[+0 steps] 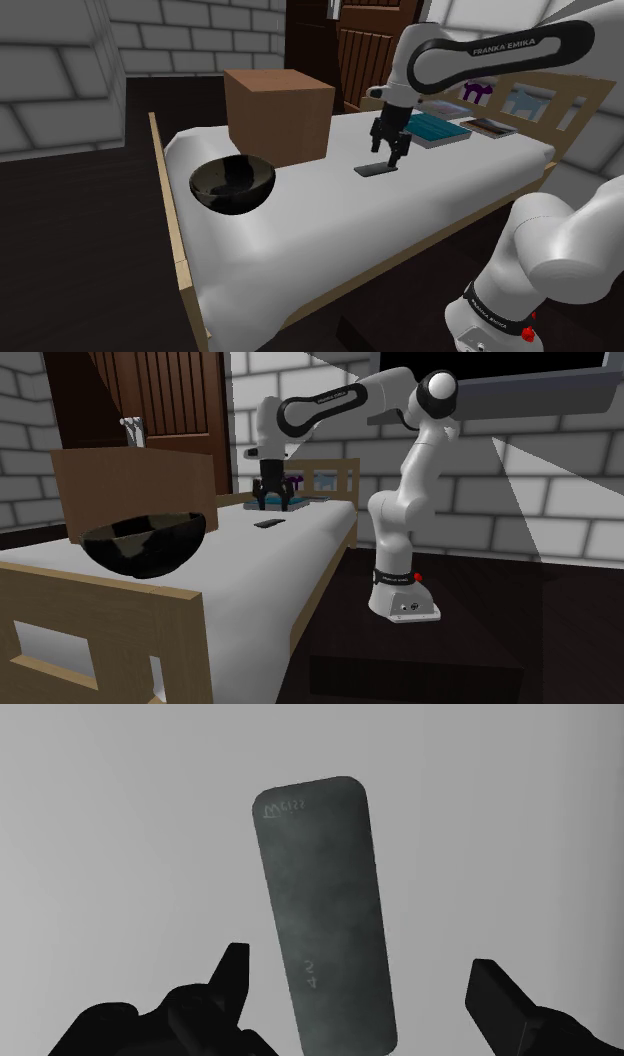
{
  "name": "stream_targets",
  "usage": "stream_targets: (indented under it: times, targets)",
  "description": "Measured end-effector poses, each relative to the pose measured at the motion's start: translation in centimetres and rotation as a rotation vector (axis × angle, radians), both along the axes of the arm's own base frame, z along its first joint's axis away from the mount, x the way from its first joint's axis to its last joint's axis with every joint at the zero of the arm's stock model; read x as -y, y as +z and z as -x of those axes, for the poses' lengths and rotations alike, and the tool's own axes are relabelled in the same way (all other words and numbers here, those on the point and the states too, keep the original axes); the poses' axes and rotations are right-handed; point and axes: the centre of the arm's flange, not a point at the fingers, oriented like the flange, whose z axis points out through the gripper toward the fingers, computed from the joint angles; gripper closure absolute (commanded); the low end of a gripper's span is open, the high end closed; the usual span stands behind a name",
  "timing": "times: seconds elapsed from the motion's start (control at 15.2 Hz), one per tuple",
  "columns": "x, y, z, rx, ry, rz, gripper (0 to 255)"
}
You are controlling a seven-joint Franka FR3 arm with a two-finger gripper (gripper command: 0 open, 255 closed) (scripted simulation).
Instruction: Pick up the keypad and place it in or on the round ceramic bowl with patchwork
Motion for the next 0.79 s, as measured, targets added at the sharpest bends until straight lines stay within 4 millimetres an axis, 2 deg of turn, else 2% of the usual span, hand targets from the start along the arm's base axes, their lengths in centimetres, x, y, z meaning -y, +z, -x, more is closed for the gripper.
stream_targets:
  times: [0.2,0.53,0.79]
  targets:
    - [-0.3,-1.3,-0.6,0.018,0.092,-0.005,0]
    - [-0.5,-3.9,-0.8,0.021,0.106,-0.006,0]
    - [-0.5,-4.3,-0.8,0.022,0.107,-0.006,0]
